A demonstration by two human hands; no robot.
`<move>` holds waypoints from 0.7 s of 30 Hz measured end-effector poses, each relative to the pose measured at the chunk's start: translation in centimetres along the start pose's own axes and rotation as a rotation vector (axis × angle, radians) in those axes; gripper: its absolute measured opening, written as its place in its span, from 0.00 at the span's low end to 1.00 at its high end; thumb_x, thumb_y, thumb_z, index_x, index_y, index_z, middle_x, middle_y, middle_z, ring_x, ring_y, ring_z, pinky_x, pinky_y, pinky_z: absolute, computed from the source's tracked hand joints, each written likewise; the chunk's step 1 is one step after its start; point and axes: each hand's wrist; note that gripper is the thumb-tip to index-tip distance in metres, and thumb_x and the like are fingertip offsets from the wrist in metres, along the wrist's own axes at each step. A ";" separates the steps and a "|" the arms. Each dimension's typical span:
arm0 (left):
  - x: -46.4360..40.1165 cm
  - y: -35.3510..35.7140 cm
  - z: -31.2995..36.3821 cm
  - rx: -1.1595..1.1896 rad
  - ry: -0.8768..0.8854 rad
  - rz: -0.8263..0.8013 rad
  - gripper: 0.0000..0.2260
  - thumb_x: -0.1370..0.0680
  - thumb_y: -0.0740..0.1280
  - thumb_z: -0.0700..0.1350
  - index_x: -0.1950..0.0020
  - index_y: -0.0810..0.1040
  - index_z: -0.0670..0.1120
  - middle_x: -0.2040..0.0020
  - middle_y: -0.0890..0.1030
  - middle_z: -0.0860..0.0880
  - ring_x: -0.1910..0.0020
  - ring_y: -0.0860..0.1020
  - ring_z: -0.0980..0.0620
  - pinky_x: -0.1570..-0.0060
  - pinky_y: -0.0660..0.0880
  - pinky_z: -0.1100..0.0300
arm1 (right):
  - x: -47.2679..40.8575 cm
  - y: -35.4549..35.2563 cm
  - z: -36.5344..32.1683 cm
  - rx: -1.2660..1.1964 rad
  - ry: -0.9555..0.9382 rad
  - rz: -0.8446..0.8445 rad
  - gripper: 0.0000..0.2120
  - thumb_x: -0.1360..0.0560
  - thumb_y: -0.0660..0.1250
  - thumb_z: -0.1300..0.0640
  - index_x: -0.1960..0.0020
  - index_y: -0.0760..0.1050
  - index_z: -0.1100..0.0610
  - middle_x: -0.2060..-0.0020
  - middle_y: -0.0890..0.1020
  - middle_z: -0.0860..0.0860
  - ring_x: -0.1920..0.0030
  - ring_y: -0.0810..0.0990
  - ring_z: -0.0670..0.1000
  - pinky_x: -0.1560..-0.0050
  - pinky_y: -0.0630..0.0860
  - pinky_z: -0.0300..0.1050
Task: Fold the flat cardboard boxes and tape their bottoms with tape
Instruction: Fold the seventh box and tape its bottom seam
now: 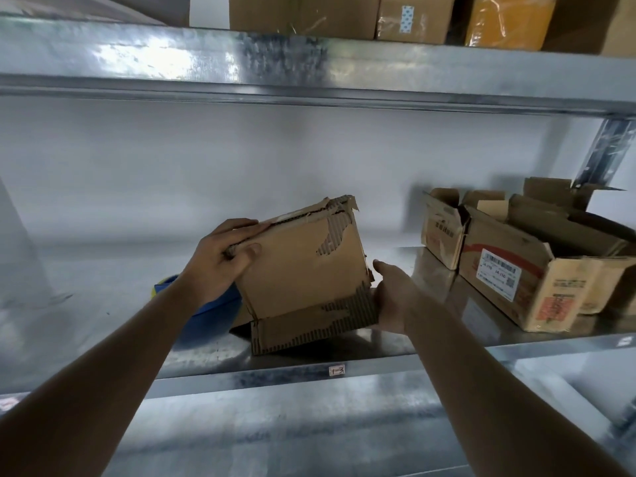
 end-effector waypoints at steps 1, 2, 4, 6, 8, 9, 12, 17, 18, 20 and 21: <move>0.1 -0.2 -0.1 0.015 -0.005 0.008 0.20 0.20 0.64 0.56 0.28 0.78 0.58 0.31 0.74 0.60 0.30 0.71 0.61 0.32 0.71 0.61 | 0.0 0.1 0.1 0.016 -0.011 -0.017 0.22 0.17 0.59 0.47 0.32 0.67 0.63 0.42 0.81 0.63 0.48 0.86 0.65 0.53 0.83 0.65; 0.2 -0.4 -0.1 0.024 -0.006 0.011 0.22 0.21 0.63 0.56 0.27 0.77 0.57 0.31 0.75 0.58 0.31 0.72 0.60 0.33 0.72 0.62 | 0.0 0.2 0.3 0.028 -0.024 -0.037 0.17 0.18 0.59 0.50 0.38 0.69 0.63 0.49 0.83 0.62 0.52 0.86 0.63 0.53 0.84 0.64; 0.4 -0.6 -0.1 0.023 -0.003 0.012 0.25 0.21 0.63 0.57 0.24 0.74 0.55 0.33 0.76 0.54 0.34 0.74 0.58 0.35 0.72 0.65 | -0.3 0.6 0.6 0.037 -0.059 -0.054 0.13 0.17 0.61 0.49 0.42 0.70 0.59 0.57 0.83 0.61 0.55 0.86 0.63 0.52 0.84 0.62; 0.4 -0.9 -0.2 0.022 -0.016 0.013 0.27 0.22 0.63 0.59 0.24 0.74 0.53 0.33 0.76 0.52 0.34 0.74 0.59 0.35 0.72 0.65 | -0.9 0.8 0.8 0.035 -0.089 -0.041 0.17 0.17 0.62 0.45 0.39 0.74 0.57 0.54 0.84 0.61 0.54 0.86 0.63 0.53 0.84 0.60; 0.3 -1.1 -0.3 0.008 -0.022 0.003 0.28 0.23 0.64 0.61 0.26 0.76 0.52 0.32 0.75 0.54 0.33 0.73 0.61 0.33 0.71 0.65 | -1.3 0.9 0.8 0.060 -0.091 -0.015 0.26 0.17 0.61 0.41 0.33 0.77 0.62 0.51 0.86 0.61 0.52 0.86 0.62 0.53 0.85 0.60; 0.3 -1.2 -0.4 -0.005 -0.021 -0.003 0.28 0.24 0.65 0.61 0.26 0.77 0.52 0.32 0.75 0.54 0.32 0.73 0.61 0.33 0.71 0.65 | -1.3 1.0 0.8 0.085 -0.085 0.003 0.29 0.17 0.62 0.39 0.33 0.78 0.63 0.50 0.86 0.61 0.51 0.87 0.62 0.53 0.85 0.60; -0.1 -1.2 -0.3 -0.032 -0.003 0.003 0.27 0.25 0.66 0.62 0.28 0.79 0.53 0.33 0.75 0.54 0.33 0.73 0.61 0.33 0.69 0.68 | -0.7 1.7 0.4 0.159 -0.112 0.114 0.25 0.19 0.66 0.39 0.41 0.79 0.62 0.53 0.85 0.60 0.54 0.86 0.61 0.54 0.85 0.59; -1.0 -0.6 -0.1 -0.069 0.034 -0.042 0.26 0.25 0.68 0.63 0.31 0.79 0.54 0.35 0.75 0.54 0.35 0.74 0.62 0.36 0.69 0.71 | -2.0 0.9 -0.6 0.559 -0.351 0.537 0.12 0.22 0.73 0.54 0.55 0.75 0.62 0.64 0.76 0.54 0.62 0.77 0.53 0.62 0.77 0.46; -1.1 -0.3 -0.1 -0.084 0.028 -0.070 0.27 0.26 0.68 0.64 0.31 0.79 0.53 0.35 0.74 0.54 0.35 0.74 0.62 0.36 0.70 0.70 | -2.3 0.4 -0.6 0.702 -0.372 0.583 0.10 0.23 0.73 0.56 0.54 0.76 0.62 0.63 0.76 0.53 0.62 0.76 0.51 0.62 0.76 0.44; -1.2 0.6 -0.1 -0.125 0.004 -0.145 0.29 0.26 0.67 0.67 0.30 0.79 0.54 0.35 0.73 0.57 0.35 0.74 0.62 0.35 0.73 0.64 | -2.9 -0.9 -0.3 0.941 -0.369 0.637 0.09 0.23 0.72 0.56 0.51 0.77 0.61 0.61 0.77 0.51 0.63 0.75 0.49 0.65 0.72 0.42; -1.3 1.1 -0.1 -0.148 -0.004 -0.182 0.29 0.27 0.67 0.68 0.30 0.78 0.55 0.35 0.72 0.58 0.35 0.74 0.61 0.35 0.74 0.60 | -3.1 -1.3 -0.1 1.013 -0.380 0.683 0.08 0.24 0.71 0.56 0.52 0.76 0.60 0.60 0.78 0.52 0.62 0.76 0.49 0.66 0.71 0.43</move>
Point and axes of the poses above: each hand's wrist, its own x-axis away from the middle knuckle, its own y-axis out of the palm, z = x × y
